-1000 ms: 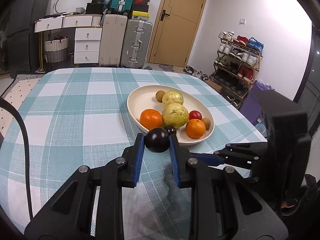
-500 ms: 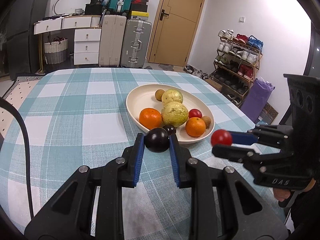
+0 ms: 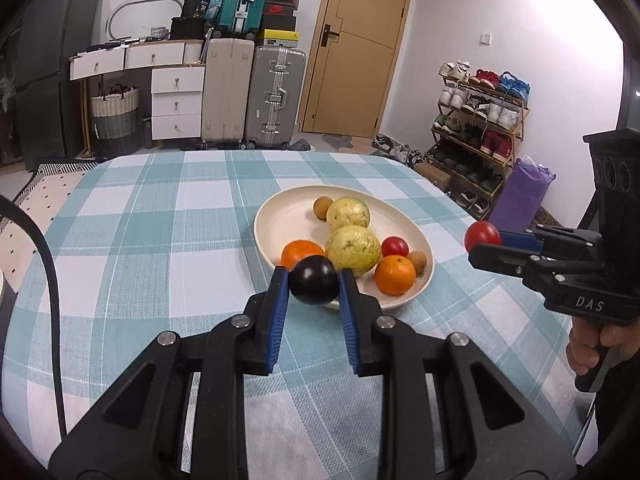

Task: Organize fruits
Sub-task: 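Carry the plum over the plate while the right gripper carries the tomato there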

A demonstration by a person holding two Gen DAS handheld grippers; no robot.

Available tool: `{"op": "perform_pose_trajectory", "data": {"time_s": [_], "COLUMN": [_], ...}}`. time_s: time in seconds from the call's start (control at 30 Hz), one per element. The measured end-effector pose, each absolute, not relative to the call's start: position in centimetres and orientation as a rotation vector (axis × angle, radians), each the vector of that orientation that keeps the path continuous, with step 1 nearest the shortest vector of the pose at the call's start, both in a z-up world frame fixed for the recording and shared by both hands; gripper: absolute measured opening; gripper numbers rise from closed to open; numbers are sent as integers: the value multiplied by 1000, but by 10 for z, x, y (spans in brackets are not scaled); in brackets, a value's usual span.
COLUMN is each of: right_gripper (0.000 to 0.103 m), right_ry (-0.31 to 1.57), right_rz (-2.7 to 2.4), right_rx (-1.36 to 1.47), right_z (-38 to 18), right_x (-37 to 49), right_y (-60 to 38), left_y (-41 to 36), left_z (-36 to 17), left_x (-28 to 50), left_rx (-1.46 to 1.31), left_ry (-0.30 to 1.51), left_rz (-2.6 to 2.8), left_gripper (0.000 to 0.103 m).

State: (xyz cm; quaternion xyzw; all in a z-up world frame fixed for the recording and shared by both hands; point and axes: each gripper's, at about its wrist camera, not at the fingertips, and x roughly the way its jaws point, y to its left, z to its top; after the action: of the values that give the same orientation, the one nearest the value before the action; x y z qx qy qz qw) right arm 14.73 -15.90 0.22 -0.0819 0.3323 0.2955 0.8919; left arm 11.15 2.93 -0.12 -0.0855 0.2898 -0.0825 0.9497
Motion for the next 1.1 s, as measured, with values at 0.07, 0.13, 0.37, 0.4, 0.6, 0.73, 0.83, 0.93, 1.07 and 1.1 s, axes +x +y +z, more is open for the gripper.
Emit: {"op": "perform_pose_trajectory", "data": {"time_s": [0.07,0.13,0.37,0.4,0.6,0.73,0.83,0.93,1.07,1.1], "right_gripper": [32,32,32,32,32,32,32,32,32,32], "right_ry": [681,676,664,666,678,670,668,672,690,697], "right_rz": [607,599,551,537,495,490,487,482,480,479], "right_rx": [-170,-160,-89,-80,-27,5,26,43,49,50], "right_z": [6,10,11,9,-3,-8,-14,-20,-29,-32], "right_x": [149,154,174,179,197,205,212,217,225,227], "right_y": [-162,-165,-179,-181,-186,-185,-182,-180,-178,-178], "left_y": [28,26,16,15,12,11,10,9,8,8], "left_z": [4,8,12,11,6,-1,-4,-10,-18,-20], "left_x": [117,122,148,152,178,193,200,210,218,220], "left_rx": [-164,-155,-128,-127,-131,-137,-136,-144,-136,-133], "left_ry": [582,578,572,572,578,584,590,595,607,609], "left_rz": [-169,-169,-173,-174,-165,-170,-170,-170,-166,-163], "left_gripper": [22,22,22,22,22,22,22,22,22,22]}}
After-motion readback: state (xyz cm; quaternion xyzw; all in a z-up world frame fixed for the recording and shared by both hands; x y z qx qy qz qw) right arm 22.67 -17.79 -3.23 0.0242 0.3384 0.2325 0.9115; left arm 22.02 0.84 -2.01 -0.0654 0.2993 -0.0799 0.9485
